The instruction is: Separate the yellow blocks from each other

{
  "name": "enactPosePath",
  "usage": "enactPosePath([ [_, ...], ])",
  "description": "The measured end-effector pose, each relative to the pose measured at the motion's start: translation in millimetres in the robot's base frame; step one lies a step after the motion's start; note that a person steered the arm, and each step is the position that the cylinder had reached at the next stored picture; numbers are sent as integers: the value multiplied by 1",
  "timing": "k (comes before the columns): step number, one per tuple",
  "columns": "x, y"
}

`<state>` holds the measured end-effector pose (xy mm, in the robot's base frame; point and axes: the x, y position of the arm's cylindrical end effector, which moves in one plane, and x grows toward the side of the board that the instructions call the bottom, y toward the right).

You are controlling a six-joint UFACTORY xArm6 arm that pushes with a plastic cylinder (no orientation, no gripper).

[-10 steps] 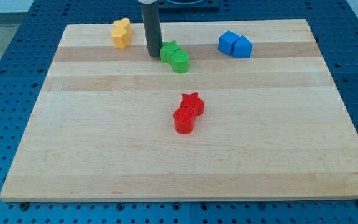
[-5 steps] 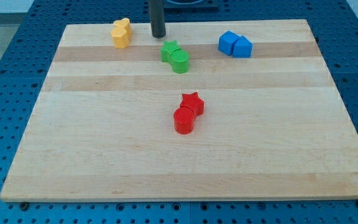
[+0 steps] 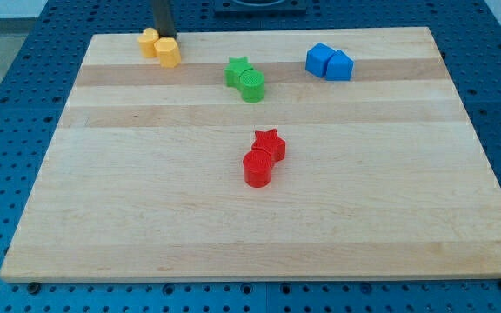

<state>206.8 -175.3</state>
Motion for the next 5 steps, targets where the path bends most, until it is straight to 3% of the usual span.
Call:
enactPosePath([
  [1, 21, -6],
  [3, -5, 47],
  [4, 2, 93],
  [5, 30, 104],
])
